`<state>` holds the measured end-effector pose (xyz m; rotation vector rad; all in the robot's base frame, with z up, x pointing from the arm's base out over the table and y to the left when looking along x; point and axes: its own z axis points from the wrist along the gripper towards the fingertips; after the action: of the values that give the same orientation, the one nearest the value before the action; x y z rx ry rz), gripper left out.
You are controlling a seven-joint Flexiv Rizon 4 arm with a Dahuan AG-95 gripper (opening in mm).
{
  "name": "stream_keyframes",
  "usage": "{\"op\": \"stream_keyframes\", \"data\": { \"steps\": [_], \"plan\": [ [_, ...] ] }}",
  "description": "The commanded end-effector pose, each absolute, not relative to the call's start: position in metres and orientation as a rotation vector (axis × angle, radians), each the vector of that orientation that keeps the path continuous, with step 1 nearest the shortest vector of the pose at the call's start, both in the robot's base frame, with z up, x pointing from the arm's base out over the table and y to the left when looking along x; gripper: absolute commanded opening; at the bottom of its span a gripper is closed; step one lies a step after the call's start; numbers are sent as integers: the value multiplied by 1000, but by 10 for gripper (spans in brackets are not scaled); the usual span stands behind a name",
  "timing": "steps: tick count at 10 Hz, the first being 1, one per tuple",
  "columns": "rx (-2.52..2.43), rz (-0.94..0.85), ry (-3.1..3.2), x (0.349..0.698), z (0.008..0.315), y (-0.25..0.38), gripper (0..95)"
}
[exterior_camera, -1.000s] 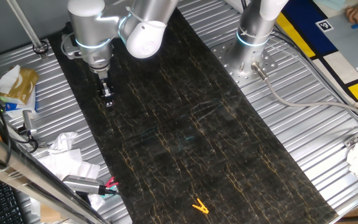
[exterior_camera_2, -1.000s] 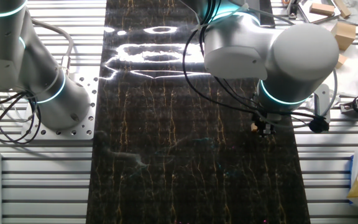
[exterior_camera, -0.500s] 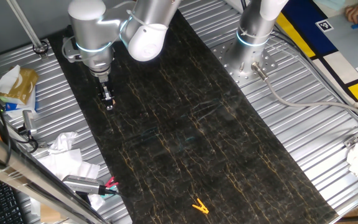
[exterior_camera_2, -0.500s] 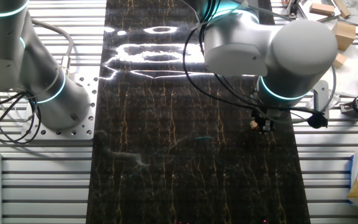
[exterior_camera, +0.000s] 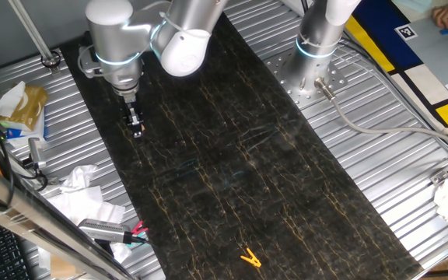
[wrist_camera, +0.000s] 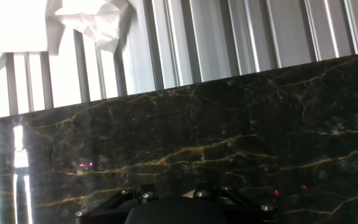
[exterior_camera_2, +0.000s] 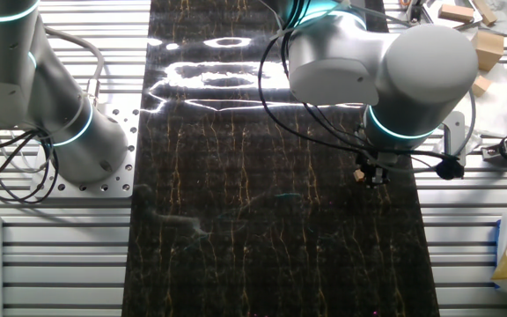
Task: Hold a small block with the gripper and sweep it from left to right on the table
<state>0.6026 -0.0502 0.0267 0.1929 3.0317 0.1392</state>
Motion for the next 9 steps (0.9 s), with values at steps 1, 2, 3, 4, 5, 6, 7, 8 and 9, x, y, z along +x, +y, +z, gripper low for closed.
{"op": "stream_keyframes", "data": {
  "steps": [1,2,3,4,5,6,7,8,9],
  "plan": [
    [196,140,3032,603,26,-50,380],
    [195,138,3031,603,27,-50,380],
    [195,138,3031,603,27,-50,380],
    [196,139,3031,603,27,-50,380],
    [198,139,3031,603,27,-50,380],
    [198,134,3031,603,26,-50,380],
    [195,129,3030,602,26,-50,380],
    [192,123,3029,602,26,-50,380],
    [196,126,3028,601,26,-50,380]
  ]
}}
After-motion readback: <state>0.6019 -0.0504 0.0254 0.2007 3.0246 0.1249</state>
